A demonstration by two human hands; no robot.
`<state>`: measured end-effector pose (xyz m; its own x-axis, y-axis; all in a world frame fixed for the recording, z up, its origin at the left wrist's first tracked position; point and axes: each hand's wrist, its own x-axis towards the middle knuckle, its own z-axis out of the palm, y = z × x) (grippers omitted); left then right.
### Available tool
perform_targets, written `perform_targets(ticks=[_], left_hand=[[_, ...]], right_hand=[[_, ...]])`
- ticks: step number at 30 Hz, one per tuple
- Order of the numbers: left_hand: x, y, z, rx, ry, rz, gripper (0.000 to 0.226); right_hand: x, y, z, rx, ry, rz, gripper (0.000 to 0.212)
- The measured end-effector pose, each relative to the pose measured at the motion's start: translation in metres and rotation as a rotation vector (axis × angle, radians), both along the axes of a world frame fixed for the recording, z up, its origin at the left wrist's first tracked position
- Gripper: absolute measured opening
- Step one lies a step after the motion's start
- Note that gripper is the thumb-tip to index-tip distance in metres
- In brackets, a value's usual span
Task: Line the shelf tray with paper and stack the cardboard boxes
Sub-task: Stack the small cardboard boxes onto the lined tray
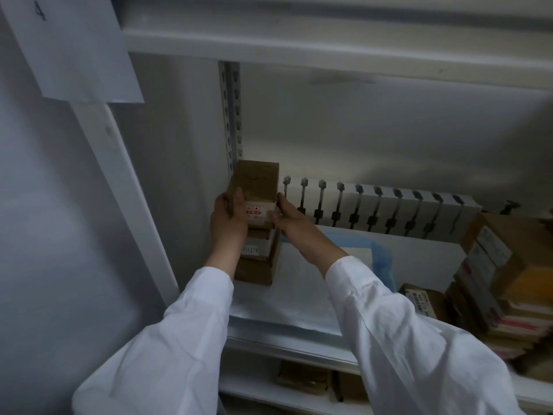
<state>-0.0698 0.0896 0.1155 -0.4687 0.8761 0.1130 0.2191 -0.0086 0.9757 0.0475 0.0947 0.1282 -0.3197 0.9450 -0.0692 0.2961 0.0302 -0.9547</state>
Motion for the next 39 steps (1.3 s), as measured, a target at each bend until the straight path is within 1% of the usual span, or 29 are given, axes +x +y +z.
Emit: perform_targets(ticks=[3, 8, 12, 13, 15, 17, 19, 20, 22, 24, 27, 30, 32, 34, 36, 39], left_hand=[[-0.001, 0.000, -0.007, -0.009, -0.033, 0.016, 0.049], [0.005, -0.001, -0.010, 0.020, -0.051, 0.043, 0.050], [0.012, 0.000, -0.002, 0.060, 0.010, 0.150, 0.058], [0.016, -0.001, 0.001, 0.090, 0.040, 0.184, 0.058], [0.027, -0.006, 0.007, 0.214, 0.134, 0.223, 0.048], [0.045, -0.015, 0.013, 0.336, 0.273, 0.228, 0.038], [0.065, -0.022, 0.015, 0.444, 0.396, 0.215, 0.036], [0.077, -0.023, 0.015, 0.502, 0.418, 0.182, 0.036], [0.100, -0.026, 0.014, 0.541, 0.367, 0.037, 0.027], [0.124, -0.026, 0.008, 0.442, 0.276, -0.154, 0.017], [0.161, -0.027, -0.009, 0.144, 0.097, -0.367, 0.010], [0.195, -0.033, -0.019, -0.190, -0.135, -0.459, 0.010], [0.214, -0.038, -0.026, -0.353, -0.239, -0.476, 0.017], [0.227, -0.041, -0.035, -0.438, -0.295, -0.475, 0.019], [0.240, -0.043, -0.046, -0.498, -0.318, -0.472, 0.016], [0.255, -0.046, -0.062, -0.535, -0.360, -0.481, 0.015]], right_hand=[[0.002, -0.001, -0.001, 0.007, 0.007, -0.008, 0.044], [0.012, -0.004, 0.000, 0.022, -0.014, -0.030, 0.048], [0.029, -0.009, 0.005, 0.022, 0.038, -0.110, 0.043], [0.035, -0.009, 0.003, 0.014, 0.042, -0.149, 0.043], [0.044, -0.009, -0.001, 0.021, 0.014, -0.201, 0.040], [0.057, -0.009, -0.005, 0.032, -0.005, -0.228, 0.036], [0.073, -0.012, -0.008, 0.036, -0.012, -0.246, 0.034], [0.083, -0.014, -0.009, 0.042, -0.023, -0.260, 0.033], [0.102, -0.018, -0.014, 0.061, -0.045, -0.293, 0.031], [0.126, -0.023, -0.022, 0.084, -0.111, -0.333, 0.030], [0.163, -0.032, -0.039, 0.075, -0.238, -0.381, 0.031], [0.194, -0.038, -0.053, 0.015, -0.295, -0.425, 0.034], [0.210, -0.042, -0.059, -0.022, -0.300, -0.451, 0.036], [0.222, -0.046, -0.062, -0.029, -0.343, -0.443, 0.038], [0.237, -0.051, -0.066, -0.062, -0.432, -0.392, 0.040], [0.258, -0.058, -0.082, -0.062, -0.683, -0.215, 0.039]])
